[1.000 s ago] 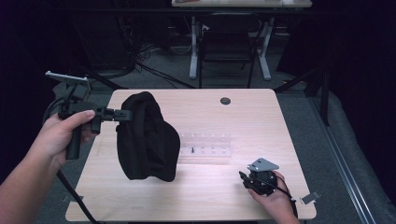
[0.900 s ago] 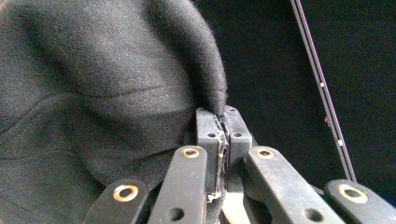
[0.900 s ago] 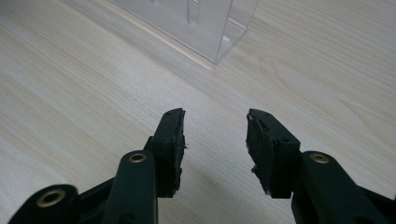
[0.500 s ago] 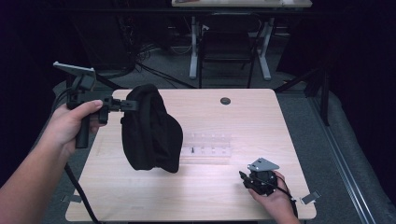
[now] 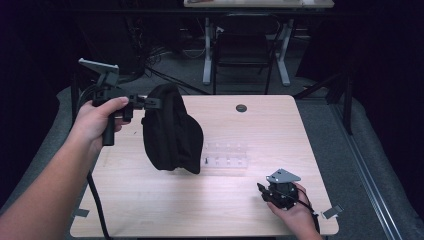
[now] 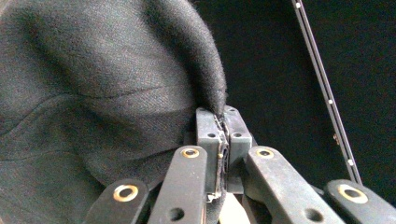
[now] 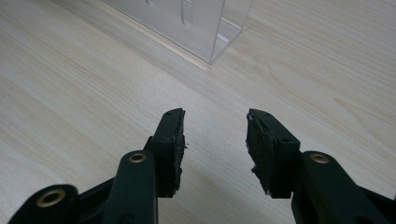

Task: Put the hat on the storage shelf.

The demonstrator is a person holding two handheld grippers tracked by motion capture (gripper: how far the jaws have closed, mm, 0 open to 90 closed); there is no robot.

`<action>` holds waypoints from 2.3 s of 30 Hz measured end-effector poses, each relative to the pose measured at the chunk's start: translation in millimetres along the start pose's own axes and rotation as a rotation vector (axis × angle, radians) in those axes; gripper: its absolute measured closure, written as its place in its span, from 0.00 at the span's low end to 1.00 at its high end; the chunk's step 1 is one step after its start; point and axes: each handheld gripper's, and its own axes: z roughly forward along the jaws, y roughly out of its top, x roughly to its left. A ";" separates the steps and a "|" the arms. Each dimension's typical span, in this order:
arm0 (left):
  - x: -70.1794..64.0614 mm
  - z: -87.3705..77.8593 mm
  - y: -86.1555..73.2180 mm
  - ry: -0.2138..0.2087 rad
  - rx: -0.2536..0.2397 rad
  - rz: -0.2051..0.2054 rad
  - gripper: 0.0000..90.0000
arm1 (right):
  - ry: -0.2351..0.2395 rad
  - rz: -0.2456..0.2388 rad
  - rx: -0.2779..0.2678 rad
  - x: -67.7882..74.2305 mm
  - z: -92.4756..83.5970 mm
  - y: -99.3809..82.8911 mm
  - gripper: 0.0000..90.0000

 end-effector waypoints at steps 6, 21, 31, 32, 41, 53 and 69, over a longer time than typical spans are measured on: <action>2.7 11.2 6.6 0.006 -0.006 -0.004 0.98 | -0.004 -0.001 0.000 -0.9 -0.9 -0.2 0.63; 9.6 26.0 17.9 0.035 -0.027 -0.016 0.98 | 0.007 0.008 -0.011 -1.6 -2.1 -0.7 0.63; 10.5 38.0 19.4 0.075 -0.018 -0.006 0.98 | 0.003 0.007 -0.007 -2.1 -2.3 -0.6 0.63; 10.6 39.3 19.3 0.078 -0.017 -0.002 0.98 | 0.003 0.007 -0.007 -2.1 -2.3 -0.6 0.63; 5.8 46.9 19.0 0.070 -0.002 0.016 0.98 | 0.010 0.006 -0.009 -2.0 -1.9 -0.4 0.63; 0.6 54.1 15.3 0.070 0.004 0.039 0.98 | 0.063 -0.002 -0.065 1.5 -9.2 17.9 0.63; -2.6 60.6 15.8 0.058 0.017 0.048 0.98 | 0.152 0.008 -0.055 15.4 -6.5 56.4 0.77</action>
